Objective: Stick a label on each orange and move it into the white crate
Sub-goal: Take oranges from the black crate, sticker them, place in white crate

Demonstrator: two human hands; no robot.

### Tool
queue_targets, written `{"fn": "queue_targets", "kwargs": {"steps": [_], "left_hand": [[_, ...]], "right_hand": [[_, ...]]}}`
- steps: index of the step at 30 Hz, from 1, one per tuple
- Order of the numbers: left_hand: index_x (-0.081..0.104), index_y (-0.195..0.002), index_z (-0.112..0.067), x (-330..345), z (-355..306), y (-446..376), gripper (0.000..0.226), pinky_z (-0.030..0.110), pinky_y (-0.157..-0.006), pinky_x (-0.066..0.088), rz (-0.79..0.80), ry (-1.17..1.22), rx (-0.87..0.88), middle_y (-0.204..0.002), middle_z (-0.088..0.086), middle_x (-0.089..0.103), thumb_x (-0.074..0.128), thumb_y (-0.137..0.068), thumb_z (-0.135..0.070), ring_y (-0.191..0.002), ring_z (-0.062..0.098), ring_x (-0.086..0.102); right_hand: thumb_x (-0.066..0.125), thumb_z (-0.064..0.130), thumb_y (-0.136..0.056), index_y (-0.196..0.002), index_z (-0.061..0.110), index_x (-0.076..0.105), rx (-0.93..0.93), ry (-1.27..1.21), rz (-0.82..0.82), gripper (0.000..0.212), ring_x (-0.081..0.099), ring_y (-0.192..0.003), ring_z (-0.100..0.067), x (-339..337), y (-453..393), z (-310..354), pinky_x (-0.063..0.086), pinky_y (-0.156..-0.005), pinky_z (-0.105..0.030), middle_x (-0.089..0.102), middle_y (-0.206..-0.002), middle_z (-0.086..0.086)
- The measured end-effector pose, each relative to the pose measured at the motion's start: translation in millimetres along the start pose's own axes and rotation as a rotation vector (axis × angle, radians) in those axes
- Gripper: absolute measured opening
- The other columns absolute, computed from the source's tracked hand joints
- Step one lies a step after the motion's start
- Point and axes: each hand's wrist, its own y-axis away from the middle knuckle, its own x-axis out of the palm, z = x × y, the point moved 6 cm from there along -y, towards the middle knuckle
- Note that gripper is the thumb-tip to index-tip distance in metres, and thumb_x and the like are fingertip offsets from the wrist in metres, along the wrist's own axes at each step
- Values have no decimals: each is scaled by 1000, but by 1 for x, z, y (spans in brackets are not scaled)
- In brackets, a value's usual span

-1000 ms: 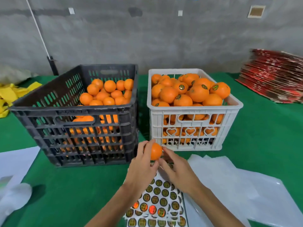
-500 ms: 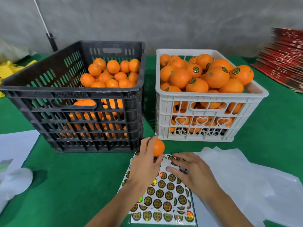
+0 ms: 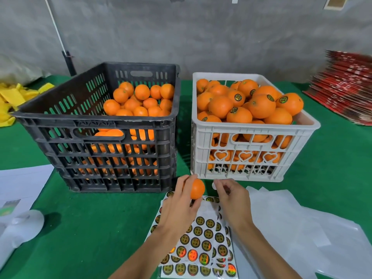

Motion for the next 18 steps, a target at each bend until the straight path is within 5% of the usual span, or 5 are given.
{"fn": "queue_targets", "kwargs": {"steps": [7,11,15,18], "left_hand": [[24,-159,-41,-5,4,3,71,31,-78,54,-2,93,-59,-159,-20,25,61,-102,-23,-97,18,67],[25,-153,-52,-36,-21,2,69,32,-87,56,-90,231,-2,-158,-27,25,59,-104,-18,-108,12,65],[47,-151,-31,-111,-78,-33,59,35,-73,62,-344,229,270,-155,-23,34,66,-98,-17,-98,9,67],[41,-157,-31,-163,-123,-82,70,41,-80,60,-334,244,352,-164,-18,27,58,-95,-2,-107,21,68]], "right_hand": [[48,36,-108,-120,18,75,-196,47,68,35,63,-106,-6,25,23,54,53,-96,-30,69,-118,6],[52,51,-101,-149,28,48,-236,190,123,54,51,-131,-7,19,31,79,43,-109,-23,55,-143,12],[66,49,-90,-146,22,55,-436,104,-89,63,57,-125,-10,-33,-4,143,43,-103,-20,62,-138,7],[71,38,-92,-146,13,54,-557,47,-185,62,57,-129,-13,-74,-56,191,49,-107,-27,61,-143,-1]]}}
